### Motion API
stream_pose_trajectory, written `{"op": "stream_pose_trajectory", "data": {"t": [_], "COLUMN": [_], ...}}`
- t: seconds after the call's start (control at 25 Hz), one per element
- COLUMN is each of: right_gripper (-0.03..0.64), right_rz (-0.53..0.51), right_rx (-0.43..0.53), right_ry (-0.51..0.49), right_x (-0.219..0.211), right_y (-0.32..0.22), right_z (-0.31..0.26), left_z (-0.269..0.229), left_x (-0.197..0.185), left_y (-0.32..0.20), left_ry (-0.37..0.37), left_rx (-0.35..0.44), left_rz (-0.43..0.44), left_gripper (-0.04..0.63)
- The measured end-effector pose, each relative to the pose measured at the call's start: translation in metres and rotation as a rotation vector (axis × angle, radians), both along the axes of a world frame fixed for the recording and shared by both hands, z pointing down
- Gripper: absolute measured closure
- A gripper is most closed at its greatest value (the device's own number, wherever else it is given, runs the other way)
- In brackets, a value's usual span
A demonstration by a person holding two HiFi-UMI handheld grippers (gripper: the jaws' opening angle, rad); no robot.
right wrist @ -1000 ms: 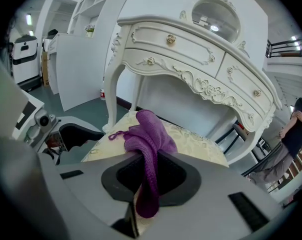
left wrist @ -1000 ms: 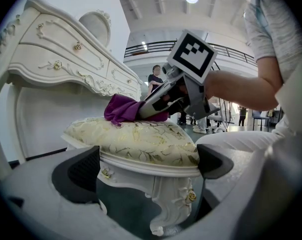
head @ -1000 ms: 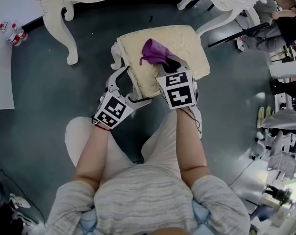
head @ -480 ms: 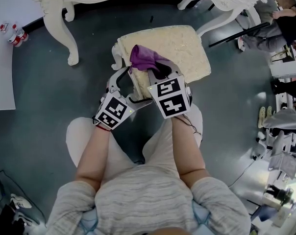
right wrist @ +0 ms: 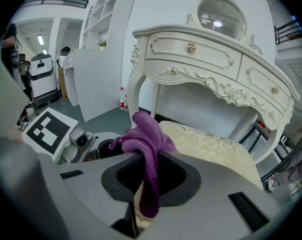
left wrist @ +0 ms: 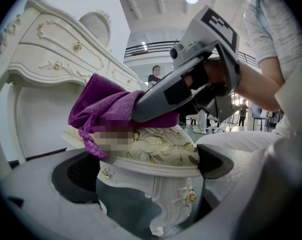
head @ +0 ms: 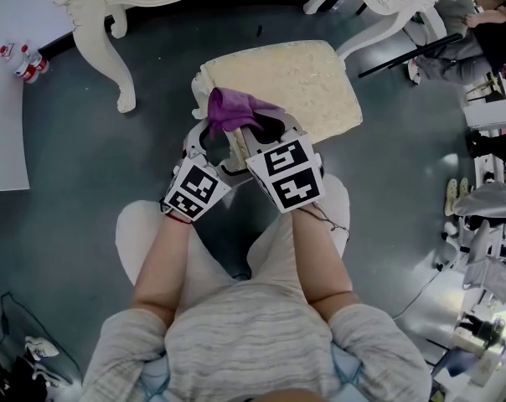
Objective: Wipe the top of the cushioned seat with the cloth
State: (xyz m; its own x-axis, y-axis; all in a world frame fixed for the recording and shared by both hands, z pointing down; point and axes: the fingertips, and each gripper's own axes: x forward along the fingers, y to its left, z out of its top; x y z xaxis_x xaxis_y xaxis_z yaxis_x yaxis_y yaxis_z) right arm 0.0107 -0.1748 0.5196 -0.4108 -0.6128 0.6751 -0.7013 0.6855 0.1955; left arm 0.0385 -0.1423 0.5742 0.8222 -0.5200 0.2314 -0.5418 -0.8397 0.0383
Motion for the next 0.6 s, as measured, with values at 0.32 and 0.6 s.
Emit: {"op": "stream_pose_trajectory", "data": {"t": [0.32,0.6], "right_gripper": [0.563,0.563], "right_rz": [-0.045,-0.069], "right_rx": [-0.099,-0.152], "right_ry": [-0.193,-0.507], "right_x": [-0.012,-0.005], "right_y": [0.017,0.021], "right_z": [-0.008,-0.049], "left_z": [0.000,0.001], "left_x": [-0.002,-0.002], "left_y": [0.000,-0.001], "left_ry": [0.001,0.001], "left_rx": [-0.001,0.000], "left_rz": [0.000,0.001], "left_gripper": [0.002,0.002]}}
